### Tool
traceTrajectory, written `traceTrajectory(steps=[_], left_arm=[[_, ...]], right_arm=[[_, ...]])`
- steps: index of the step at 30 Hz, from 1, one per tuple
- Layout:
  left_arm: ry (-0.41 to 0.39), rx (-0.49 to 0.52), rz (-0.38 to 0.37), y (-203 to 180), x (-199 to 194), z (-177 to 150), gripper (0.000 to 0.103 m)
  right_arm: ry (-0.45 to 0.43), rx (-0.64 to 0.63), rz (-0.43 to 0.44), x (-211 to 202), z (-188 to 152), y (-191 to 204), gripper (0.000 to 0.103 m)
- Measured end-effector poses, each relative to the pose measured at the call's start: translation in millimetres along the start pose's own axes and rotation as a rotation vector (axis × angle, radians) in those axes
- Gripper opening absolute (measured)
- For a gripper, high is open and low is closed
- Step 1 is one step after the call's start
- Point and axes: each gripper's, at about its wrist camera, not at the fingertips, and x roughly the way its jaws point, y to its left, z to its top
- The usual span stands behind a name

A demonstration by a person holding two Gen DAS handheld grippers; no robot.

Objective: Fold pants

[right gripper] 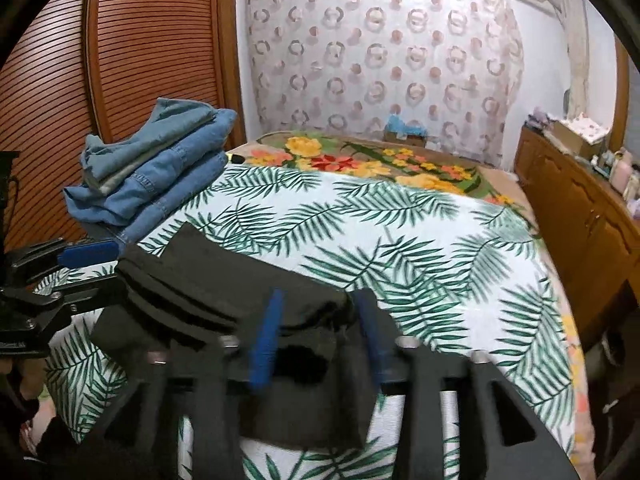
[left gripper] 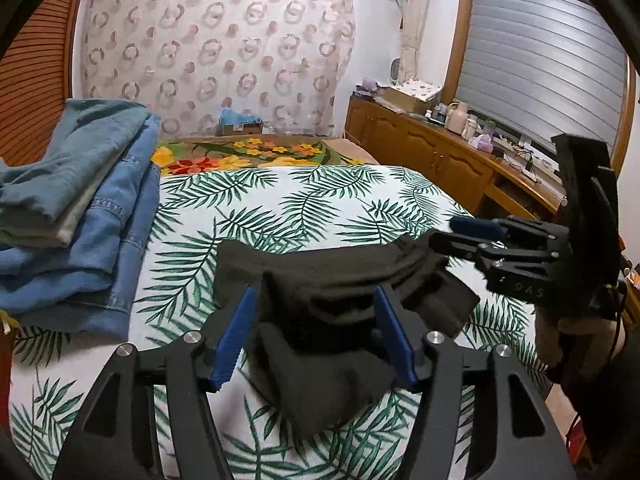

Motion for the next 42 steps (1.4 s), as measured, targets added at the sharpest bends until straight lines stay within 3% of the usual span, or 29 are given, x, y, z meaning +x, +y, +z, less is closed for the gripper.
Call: traceTrajectory(steps=[5,18,23,34,42], left_arm=[[0.020,-0.005,0.005,4,-3,-10,0.063],[0.107,-0.012,0.009,9,17,-32,0.063],[0.105,-0.031,0.013,13,18,-32,0.063],[0.142,-0.031,0.042,14,29,-32,0.063],[0.174,-0.035,0.047,15,35,-33,0.063]], right_arm=[[0.023,-0.035,0.000,-10,-13,6,0.055],[0.148,-0.060,0.012,11,-39,15,0.056],[0.162,-0.073,0.009,16,-40,20,0.056],[0.177,-0.066,-0.022,21,-39,20,0.073],[0.171,-0.130,-0.067,6,-46,24,0.074]])
